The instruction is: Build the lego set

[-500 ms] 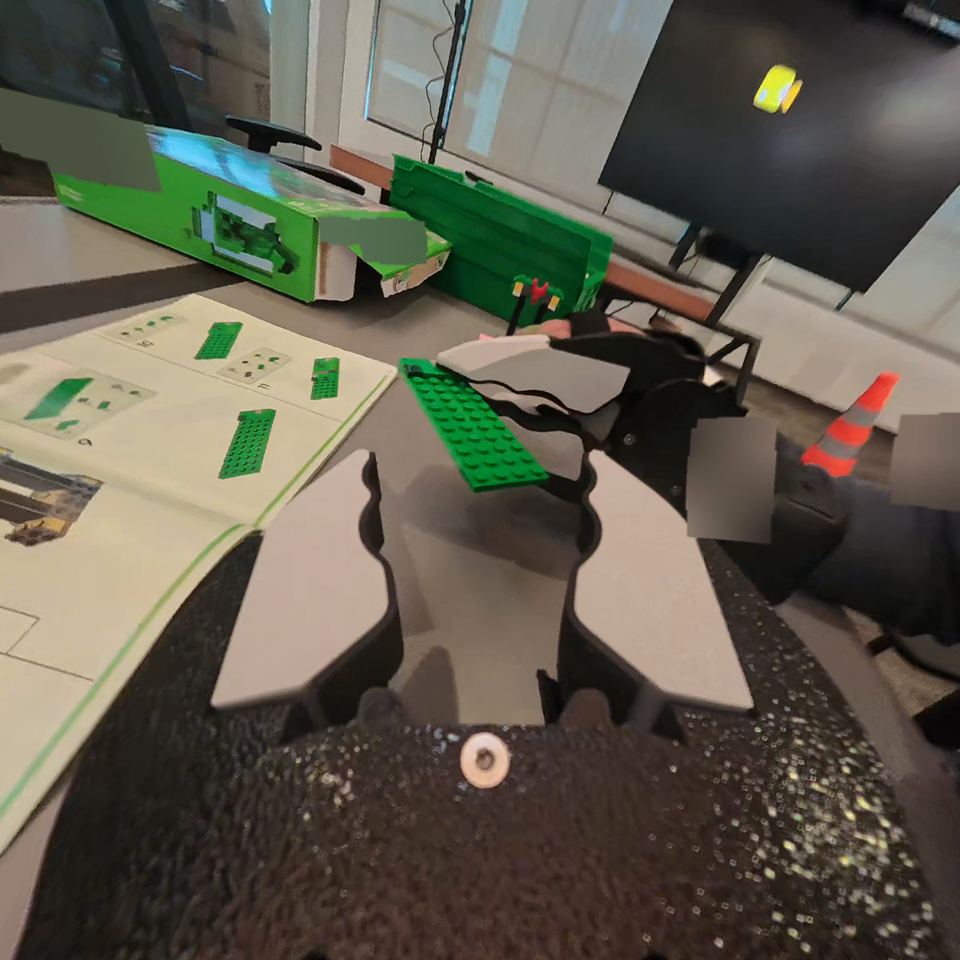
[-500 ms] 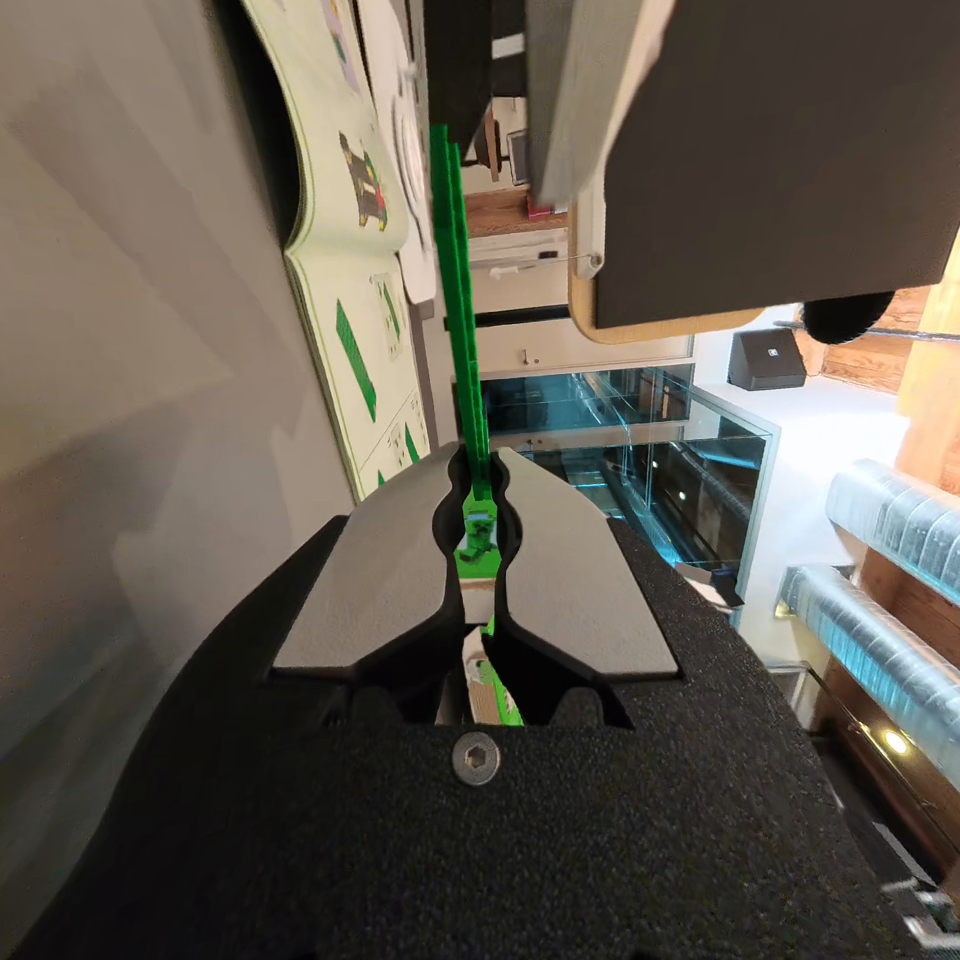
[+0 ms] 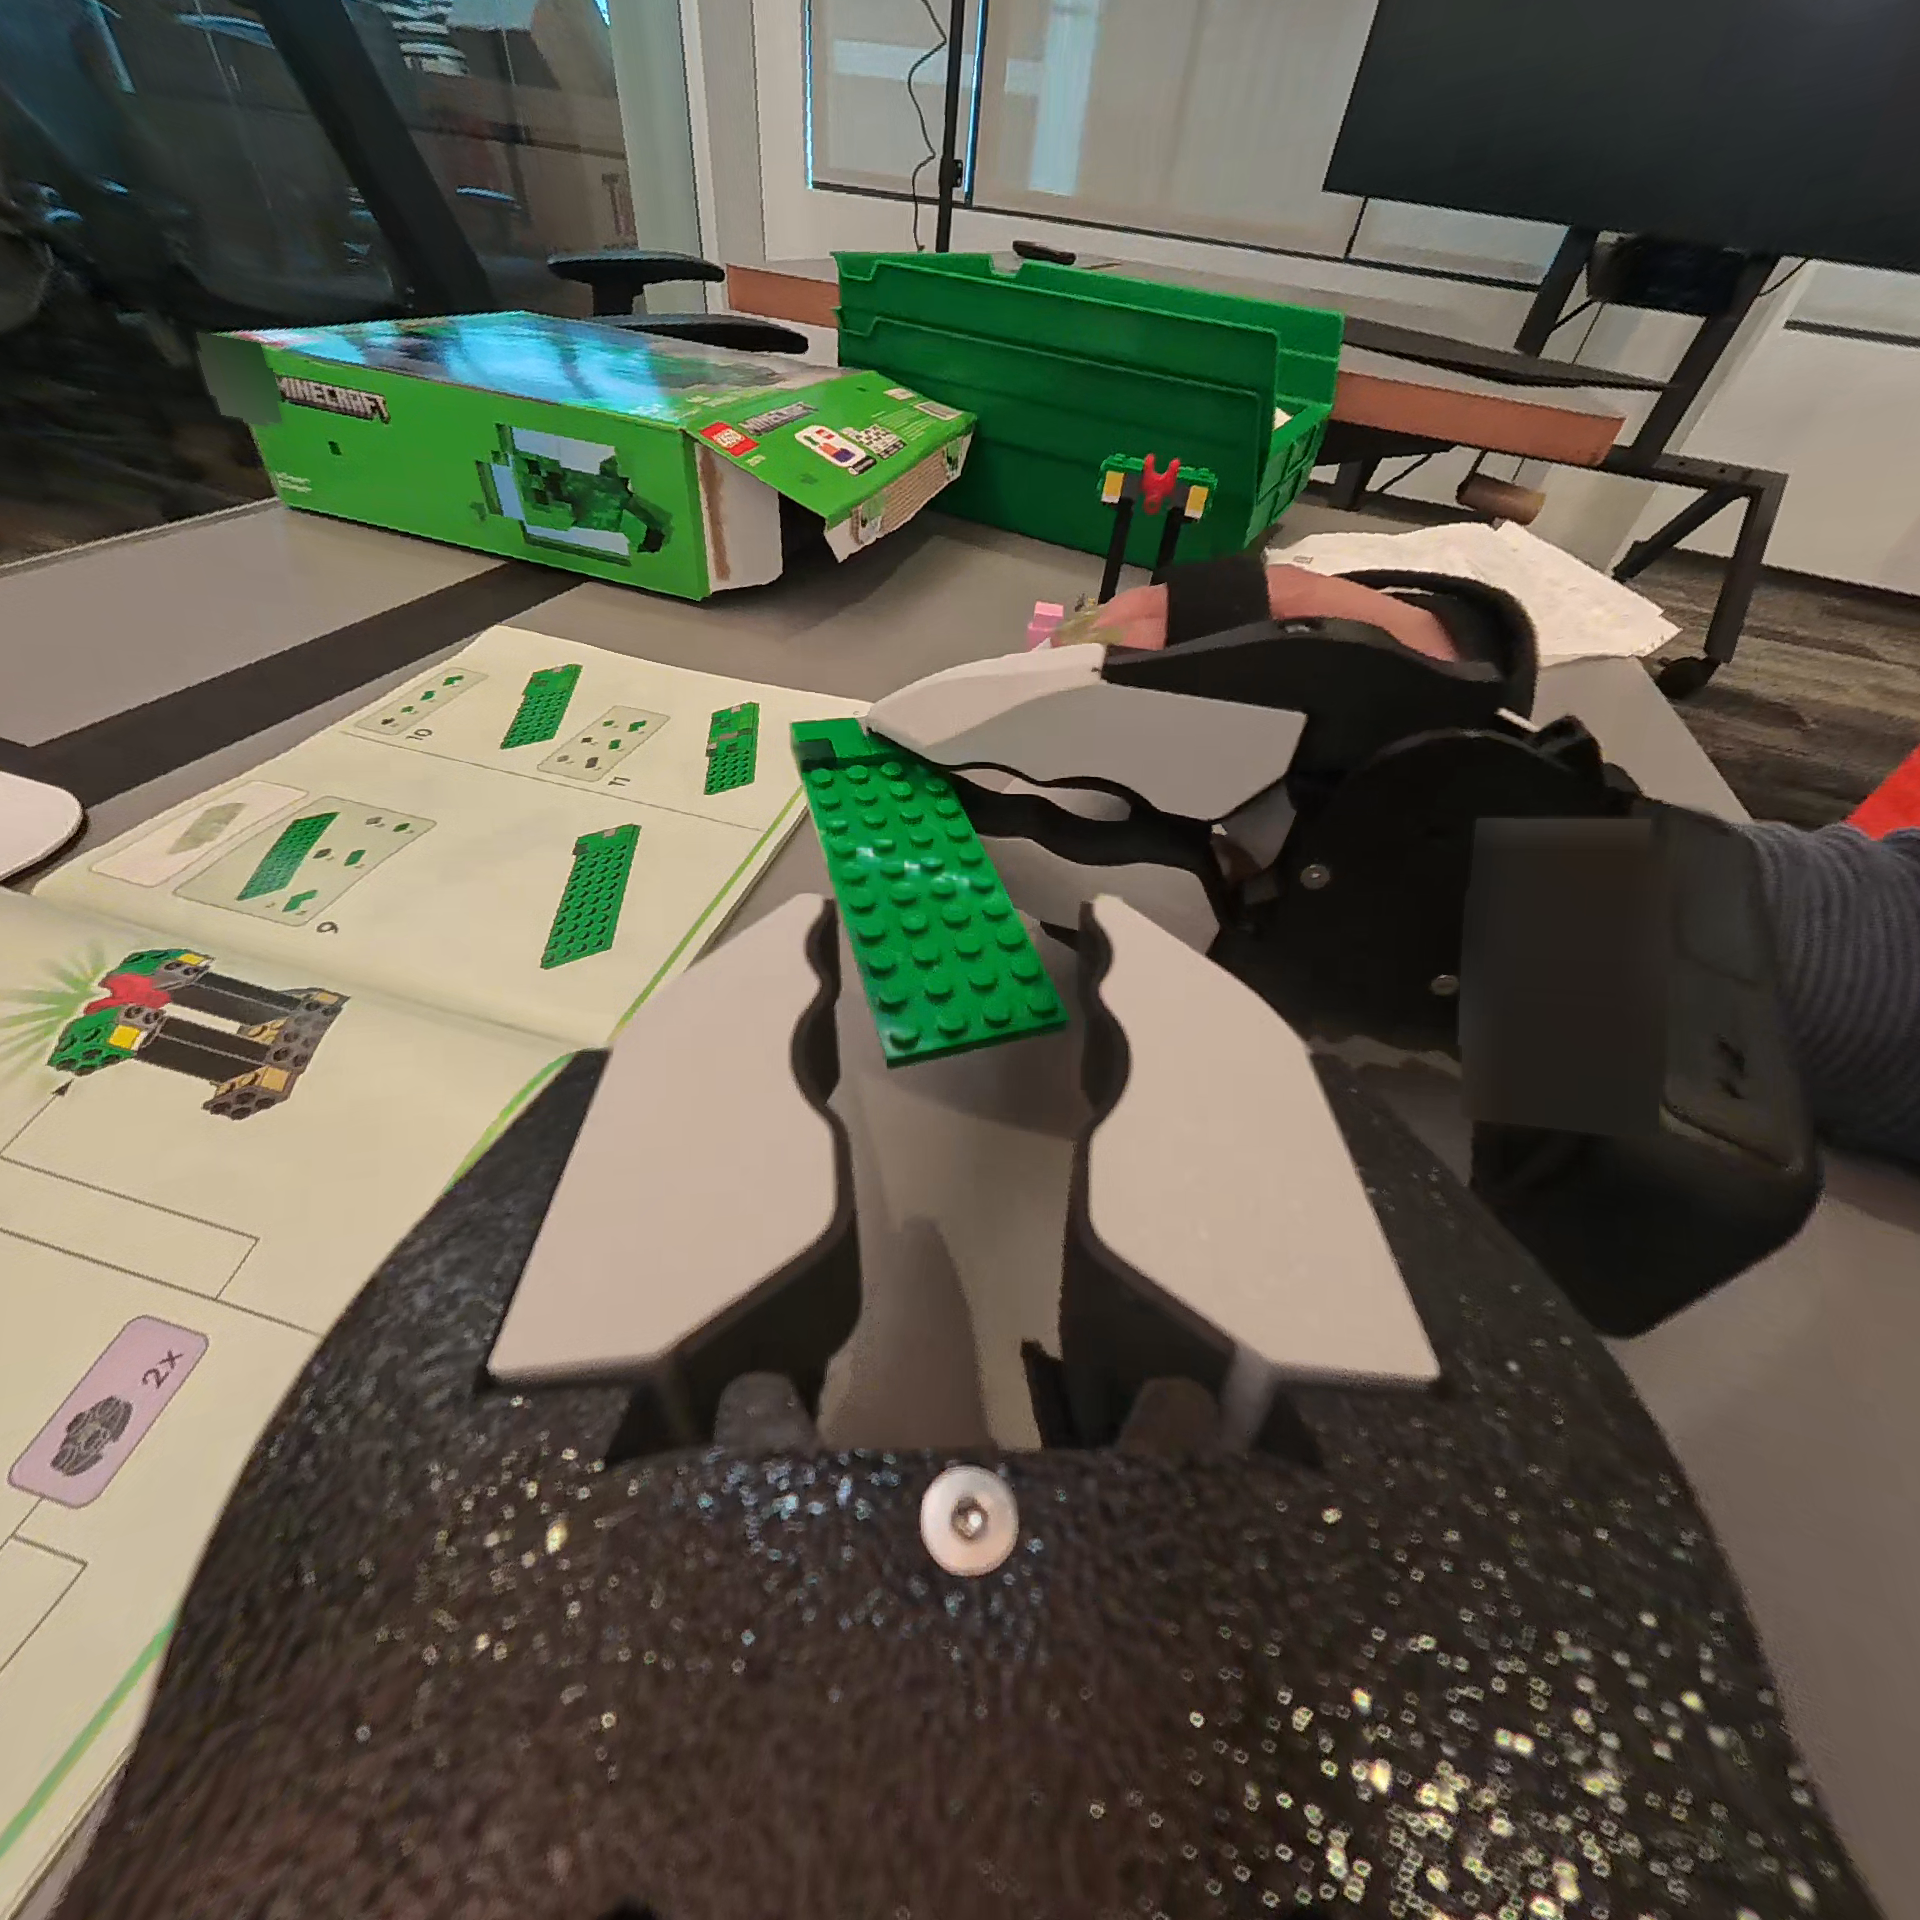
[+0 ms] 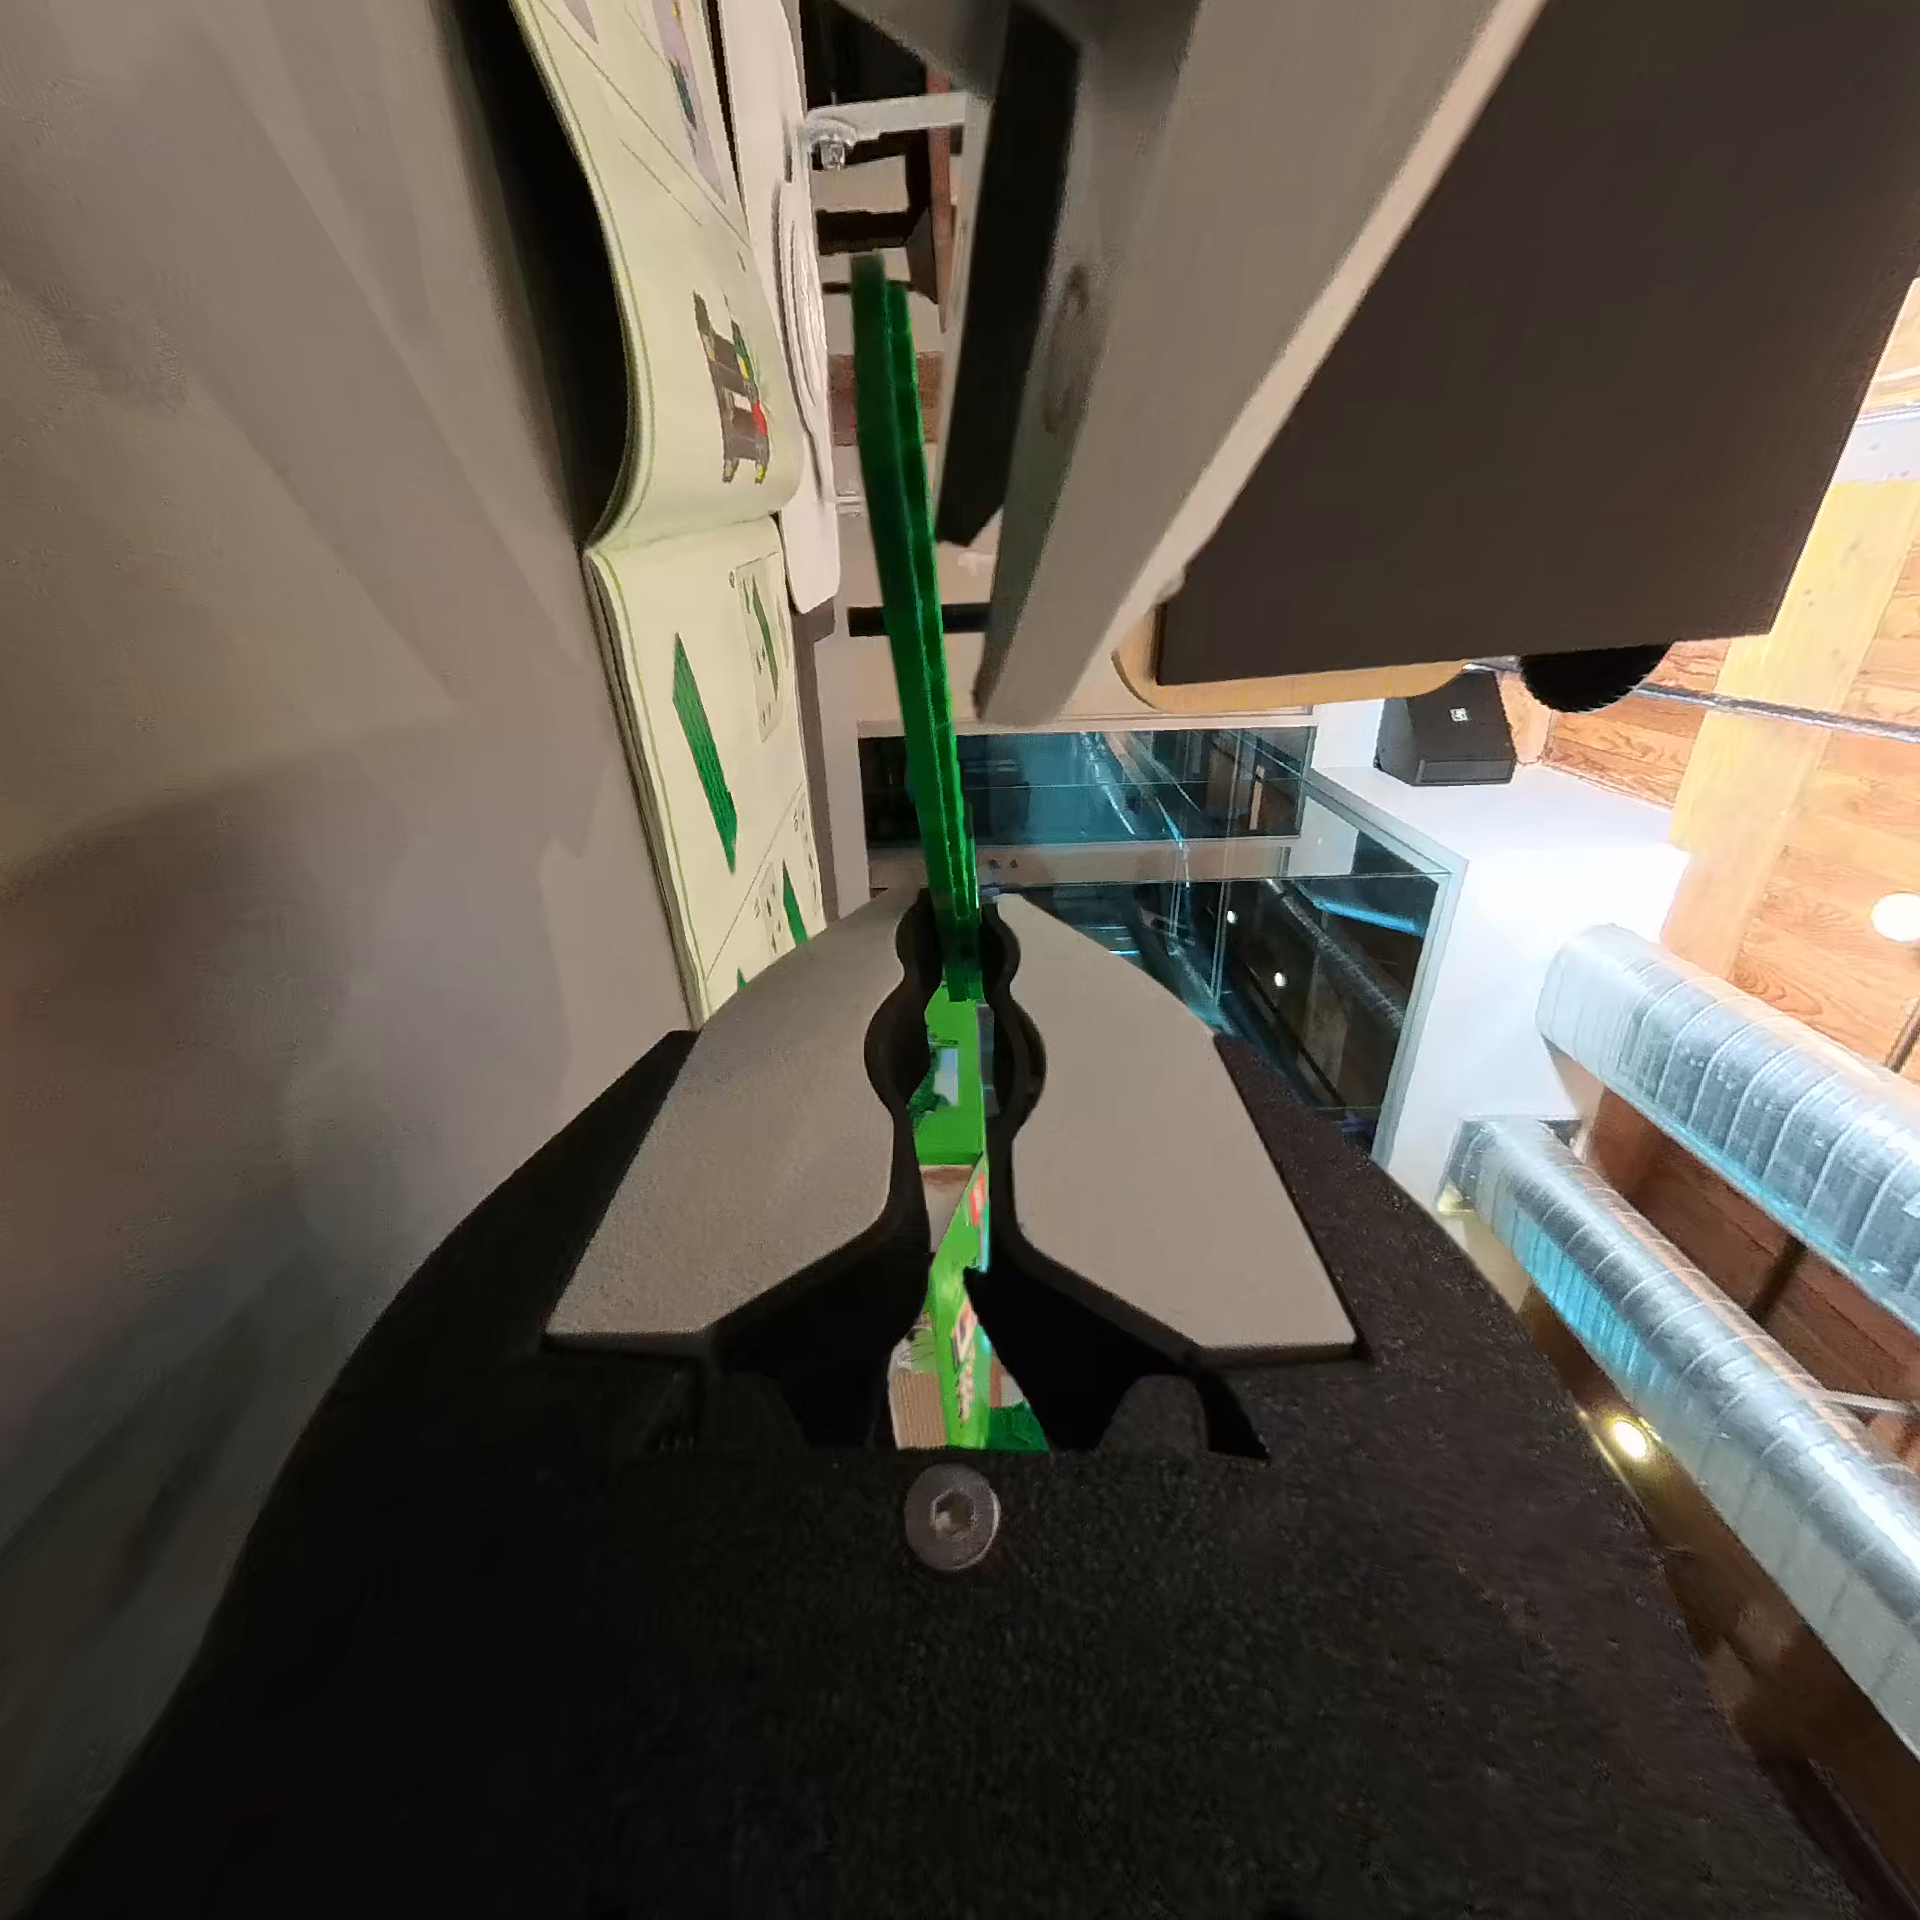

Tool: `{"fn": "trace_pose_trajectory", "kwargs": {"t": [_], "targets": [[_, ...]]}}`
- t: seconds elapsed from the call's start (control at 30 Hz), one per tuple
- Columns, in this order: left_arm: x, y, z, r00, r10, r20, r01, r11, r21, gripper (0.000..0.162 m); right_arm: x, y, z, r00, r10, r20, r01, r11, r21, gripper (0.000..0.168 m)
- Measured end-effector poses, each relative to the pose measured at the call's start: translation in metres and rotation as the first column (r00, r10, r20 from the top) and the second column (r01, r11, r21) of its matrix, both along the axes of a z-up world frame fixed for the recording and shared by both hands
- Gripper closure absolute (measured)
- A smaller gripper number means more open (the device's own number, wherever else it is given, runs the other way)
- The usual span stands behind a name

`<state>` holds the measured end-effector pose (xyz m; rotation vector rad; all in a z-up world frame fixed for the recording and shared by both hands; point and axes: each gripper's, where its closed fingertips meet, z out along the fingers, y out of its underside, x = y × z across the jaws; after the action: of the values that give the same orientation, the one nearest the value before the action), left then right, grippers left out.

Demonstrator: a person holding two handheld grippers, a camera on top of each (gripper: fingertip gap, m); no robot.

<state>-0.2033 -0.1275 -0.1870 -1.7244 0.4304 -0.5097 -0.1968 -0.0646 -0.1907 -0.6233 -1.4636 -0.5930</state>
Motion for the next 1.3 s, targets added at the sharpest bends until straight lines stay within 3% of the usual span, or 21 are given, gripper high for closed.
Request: {"fn": "trace_pose_trajectory", "kwargs": {"t": [0.1, 0.2, 0.33, 0.47, 0.77, 1.0, 1.13, 1.3], "targets": [[-0.005, 0.003, -0.001, 1.000, 0.027, 0.003, -0.027, 1.000, -0.012, 0.135, -0.002, -0.003, 0.001, 1.000, 0.017, -0.009, -0.017, 1.000, 0.011, 0.162], [-0.008, 0.004, -0.001, 0.999, 0.039, 0.009, -0.039, 0.999, -0.016, 0.137, 0.000, 0.000, 0.002, 1.000, -0.001, -0.021, 0.001, 1.000, 0.005, 0.162], [-0.001, 0.003, -0.004, 1.000, -0.003, -0.008, 0.003, 0.999, -0.032, 0.106, 0.003, 0.004, 0.005, 0.999, -0.019, -0.045, 0.019, 1.000, -0.003, 0.162], [0.006, 0.001, -0.008, 0.997, -0.031, -0.064, 0.029, 0.999, -0.030, 0.097, 0.004, 0.006, 0.007, 0.998, -0.028, -0.058, 0.028, 1.000, -0.001, 0.162], [0.001, 0.003, -0.007, 0.992, 0.026, -0.124, -0.025, 1.000, 0.011, 0.121, -0.003, -0.007, 0.009, 0.998, 0.029, -0.053, -0.027, 0.999, 0.041, 0.162], [-0.003, 0.004, -0.006, 0.988, 0.052, -0.148, -0.047, 0.998, 0.036, 0.124, -0.002, -0.009, 0.014, 0.996, 0.041, -0.081, -0.037, 0.998, 0.049, 0.162], [-0.009, 0.005, -0.004, 0.988, 0.079, -0.134, -0.073, 0.996, 0.050, 0.124, -0.003, -0.017, 0.024, 0.984, 0.090, -0.155, -0.084, 0.995, 0.046, 0.141], [-0.015, 0.005, -0.001, 0.989, 0.097, -0.108, -0.092, 0.994, 0.053, 0.124, 0.018, -0.005, 0.027, 0.978, 0.052, -0.201, -0.057, 0.998, -0.019, 0.134]]}}
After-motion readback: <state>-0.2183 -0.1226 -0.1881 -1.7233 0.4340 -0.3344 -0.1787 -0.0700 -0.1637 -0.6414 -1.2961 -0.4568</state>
